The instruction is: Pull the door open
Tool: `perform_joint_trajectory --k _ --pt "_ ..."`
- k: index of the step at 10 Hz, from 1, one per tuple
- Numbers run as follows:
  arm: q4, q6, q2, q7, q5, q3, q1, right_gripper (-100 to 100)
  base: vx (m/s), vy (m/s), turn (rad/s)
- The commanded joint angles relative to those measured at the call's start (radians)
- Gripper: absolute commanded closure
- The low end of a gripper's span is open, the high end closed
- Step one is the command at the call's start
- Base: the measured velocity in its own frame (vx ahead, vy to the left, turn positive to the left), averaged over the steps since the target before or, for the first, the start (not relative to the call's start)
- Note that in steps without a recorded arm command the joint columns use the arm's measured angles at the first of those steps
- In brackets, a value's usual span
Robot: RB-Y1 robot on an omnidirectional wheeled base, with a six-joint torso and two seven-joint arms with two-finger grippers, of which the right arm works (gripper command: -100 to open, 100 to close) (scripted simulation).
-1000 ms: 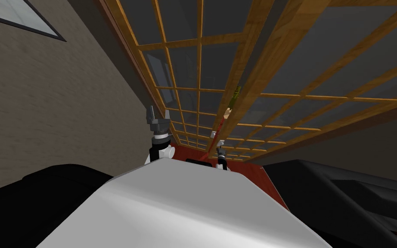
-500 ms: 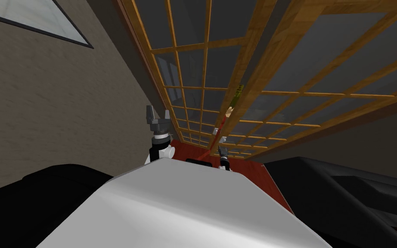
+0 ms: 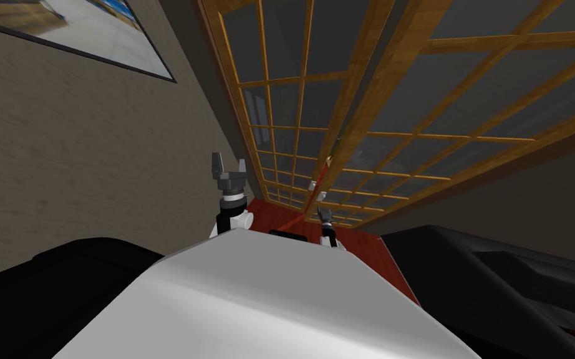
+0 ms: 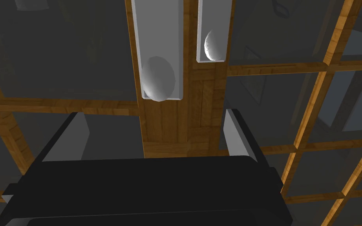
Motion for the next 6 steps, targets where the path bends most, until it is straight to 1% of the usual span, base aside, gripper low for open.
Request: perform_joint_trajectory --k 1,2,3,4,6 --pt "-0.027 -0.004 -0.02 -0.029 0.014 0.021 -0.009 -100 -0.135 -0.08 0.099" --pt "0.016 -0.004 -0.02 -0.029 0.014 0.021 -0.009 -100 -0.114 -0.074 0.068" --pt "0.029 -0.004 -0.02 -0.029 0.014 0.021 -0.009 -100 -0.043 -0.029 -0.002" --pt "-0.027 -0.004 -0.02 -0.029 0.014 0.021 -0.009 -100 -0.002 0.003 -0.015" --pt "-0.027 -0.004 -0.02 -0.029 0.014 0.021 -0.009 -100 0.014 0.015 0.002"
